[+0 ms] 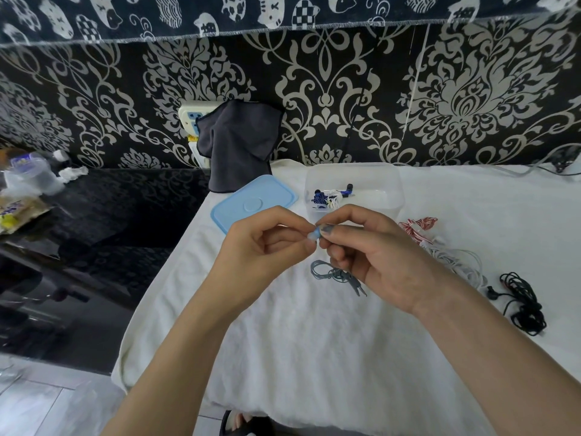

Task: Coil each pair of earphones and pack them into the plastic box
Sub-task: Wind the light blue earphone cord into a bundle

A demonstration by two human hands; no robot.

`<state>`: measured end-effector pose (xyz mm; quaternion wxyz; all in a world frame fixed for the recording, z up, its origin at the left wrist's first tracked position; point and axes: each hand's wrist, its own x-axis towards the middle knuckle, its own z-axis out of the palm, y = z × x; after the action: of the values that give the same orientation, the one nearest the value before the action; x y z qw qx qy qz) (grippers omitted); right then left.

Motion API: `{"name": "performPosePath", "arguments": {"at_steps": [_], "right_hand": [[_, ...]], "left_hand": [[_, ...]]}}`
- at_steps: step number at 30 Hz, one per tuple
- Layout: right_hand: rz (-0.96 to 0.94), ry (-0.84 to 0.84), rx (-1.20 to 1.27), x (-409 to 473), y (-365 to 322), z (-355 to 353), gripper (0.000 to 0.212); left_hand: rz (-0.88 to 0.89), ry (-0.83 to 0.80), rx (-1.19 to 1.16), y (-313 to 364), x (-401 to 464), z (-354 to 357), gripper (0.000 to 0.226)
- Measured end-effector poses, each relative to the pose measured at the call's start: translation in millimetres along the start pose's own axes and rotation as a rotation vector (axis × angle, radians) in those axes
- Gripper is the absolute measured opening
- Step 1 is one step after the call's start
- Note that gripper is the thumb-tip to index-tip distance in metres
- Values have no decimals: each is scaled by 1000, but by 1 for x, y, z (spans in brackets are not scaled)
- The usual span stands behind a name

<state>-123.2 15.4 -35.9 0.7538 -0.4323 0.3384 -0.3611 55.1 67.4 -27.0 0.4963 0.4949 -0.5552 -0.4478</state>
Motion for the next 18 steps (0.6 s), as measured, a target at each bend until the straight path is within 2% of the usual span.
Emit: {"name": "performPosePath", "arguments": {"at_steps": [10,18], "right_hand": [[-36,-49,21,-3,-1,3,10],[36,-87,126,-3,-2,3,10]], "left_hand": [[10,-14,-121,1,1,0,10],[-52,-91,-211,1,3,-2,11]]}}
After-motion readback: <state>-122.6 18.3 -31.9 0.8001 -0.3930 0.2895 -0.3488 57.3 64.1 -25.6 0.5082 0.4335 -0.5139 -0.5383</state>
